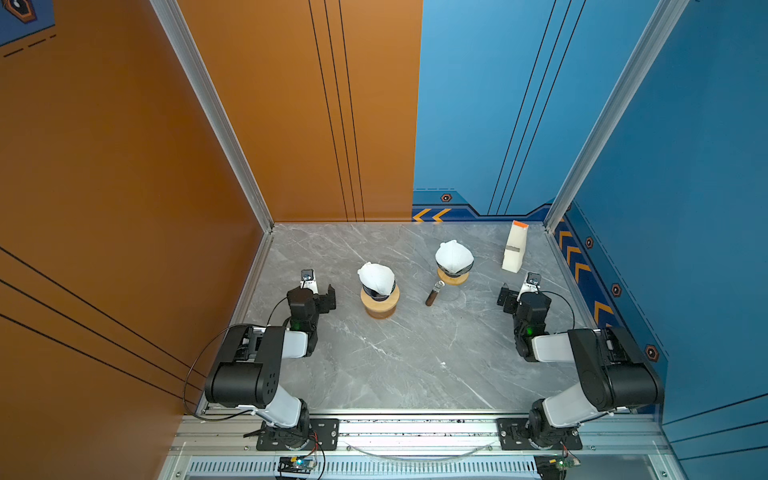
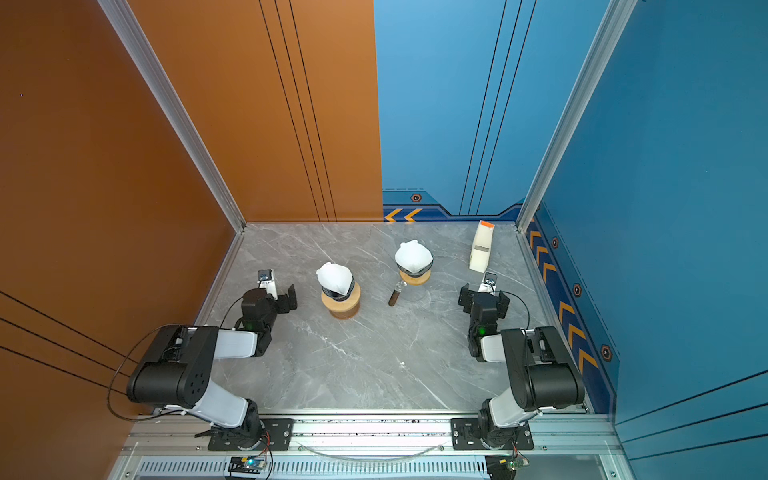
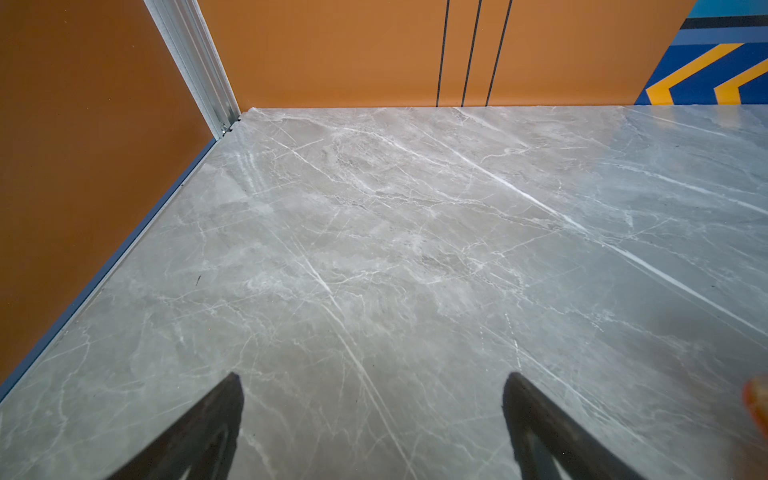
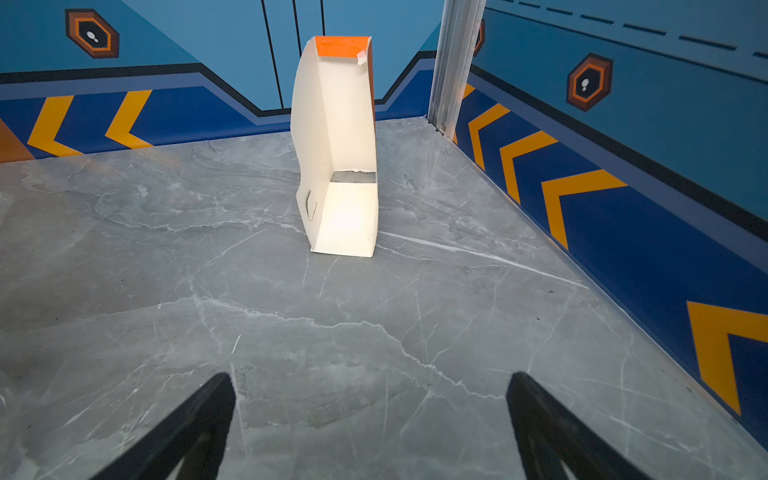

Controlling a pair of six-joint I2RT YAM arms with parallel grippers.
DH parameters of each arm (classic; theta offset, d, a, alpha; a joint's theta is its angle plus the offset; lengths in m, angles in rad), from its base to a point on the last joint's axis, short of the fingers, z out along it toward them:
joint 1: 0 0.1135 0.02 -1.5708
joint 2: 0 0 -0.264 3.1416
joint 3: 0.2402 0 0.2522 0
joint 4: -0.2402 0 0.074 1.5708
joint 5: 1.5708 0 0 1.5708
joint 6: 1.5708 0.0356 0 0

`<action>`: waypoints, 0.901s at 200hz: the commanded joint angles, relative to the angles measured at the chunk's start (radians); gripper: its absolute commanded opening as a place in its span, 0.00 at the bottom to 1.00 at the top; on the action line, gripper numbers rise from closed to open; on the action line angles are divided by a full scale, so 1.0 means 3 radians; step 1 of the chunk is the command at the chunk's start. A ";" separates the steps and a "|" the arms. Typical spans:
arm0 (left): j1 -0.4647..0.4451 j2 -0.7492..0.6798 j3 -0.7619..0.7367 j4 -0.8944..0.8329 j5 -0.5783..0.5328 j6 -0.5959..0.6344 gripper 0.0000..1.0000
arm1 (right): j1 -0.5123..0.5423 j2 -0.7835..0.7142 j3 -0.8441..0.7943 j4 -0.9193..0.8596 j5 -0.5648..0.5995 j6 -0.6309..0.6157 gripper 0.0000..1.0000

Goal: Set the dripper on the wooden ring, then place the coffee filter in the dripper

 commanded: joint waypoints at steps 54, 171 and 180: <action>-0.0009 0.0012 -0.0039 0.0080 0.0012 0.0059 0.98 | 0.0017 0.0029 0.0026 0.0071 -0.0009 -0.0066 1.00; -0.0051 0.0014 -0.0036 0.0080 -0.0051 0.0090 0.98 | 0.0017 0.0027 0.0023 0.0071 -0.0007 -0.0065 1.00; -0.0051 0.0010 -0.0035 0.0081 -0.0052 0.0088 0.98 | 0.0018 0.0027 0.0023 0.0071 -0.0009 -0.0063 1.00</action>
